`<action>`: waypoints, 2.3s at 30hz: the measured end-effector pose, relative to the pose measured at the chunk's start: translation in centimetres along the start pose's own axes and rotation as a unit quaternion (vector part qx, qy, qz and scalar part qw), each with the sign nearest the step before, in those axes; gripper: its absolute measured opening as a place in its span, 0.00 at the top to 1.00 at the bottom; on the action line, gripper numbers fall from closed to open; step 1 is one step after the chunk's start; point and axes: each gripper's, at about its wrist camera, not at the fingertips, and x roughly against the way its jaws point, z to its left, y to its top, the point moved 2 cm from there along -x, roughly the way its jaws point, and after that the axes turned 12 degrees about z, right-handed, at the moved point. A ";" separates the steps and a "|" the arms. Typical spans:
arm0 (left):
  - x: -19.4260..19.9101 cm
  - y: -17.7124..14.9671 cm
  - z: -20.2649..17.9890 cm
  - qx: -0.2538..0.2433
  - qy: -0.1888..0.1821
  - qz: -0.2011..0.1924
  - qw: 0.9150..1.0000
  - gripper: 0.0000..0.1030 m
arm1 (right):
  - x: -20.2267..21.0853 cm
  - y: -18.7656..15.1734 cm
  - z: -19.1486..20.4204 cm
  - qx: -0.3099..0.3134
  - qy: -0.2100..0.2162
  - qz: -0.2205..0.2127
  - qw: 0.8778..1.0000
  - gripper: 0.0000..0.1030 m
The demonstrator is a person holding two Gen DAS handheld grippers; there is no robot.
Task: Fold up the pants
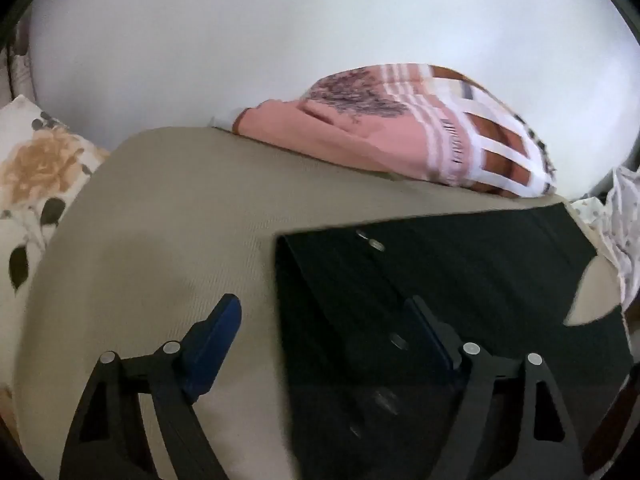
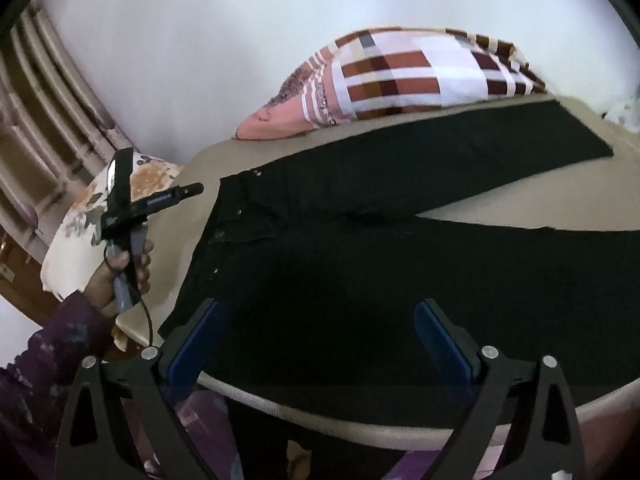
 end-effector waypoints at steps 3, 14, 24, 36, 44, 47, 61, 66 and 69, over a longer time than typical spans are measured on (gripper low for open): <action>-2.4 2.4 2.6 0.003 -0.019 0.011 1.000 0.22 | -1.2 0.7 0.1 0.002 -0.008 0.009 1.000 0.07; -8.4 5.1 3.3 -0.029 -0.168 0.081 0.982 0.51 | -4.9 0.6 -0.1 0.003 -0.018 0.043 0.999 0.07; -5.6 3.8 1.8 0.004 -0.109 0.069 0.992 0.86 | -5.1 1.4 -0.5 -0.010 -0.017 0.040 0.999 0.07; 8.7 -2.7 -5.6 -0.028 -0.173 -0.051 0.983 0.86 | -4.4 12.8 -9.2 -0.140 0.162 -0.002 0.977 0.08; 11.0 -10.0 -8.8 -0.017 -0.194 -0.057 0.979 0.86 | -11.5 20.4 -17.2 -0.262 0.193 0.037 0.945 0.25; 10.7 -10.9 -9.0 -0.006 -0.203 -0.047 0.978 0.85 | -13.6 21.2 -19.5 -0.293 0.165 0.045 0.941 0.91; 11.7 -14.5 -5.6 0.010 -0.180 -0.007 0.984 0.85 | -5.5 11.6 -16.3 -0.259 0.171 -0.041 0.950 0.94; 11.8 -17.6 -5.2 0.016 -0.167 0.015 0.986 0.85 | -4.1 3.2 -15.3 -0.285 0.171 -0.013 0.943 0.94; 11.1 -19.9 -4.8 0.023 -0.158 0.033 0.987 0.85 | -4.1 -1.3 -18.4 -0.304 0.177 -0.001 0.936 0.95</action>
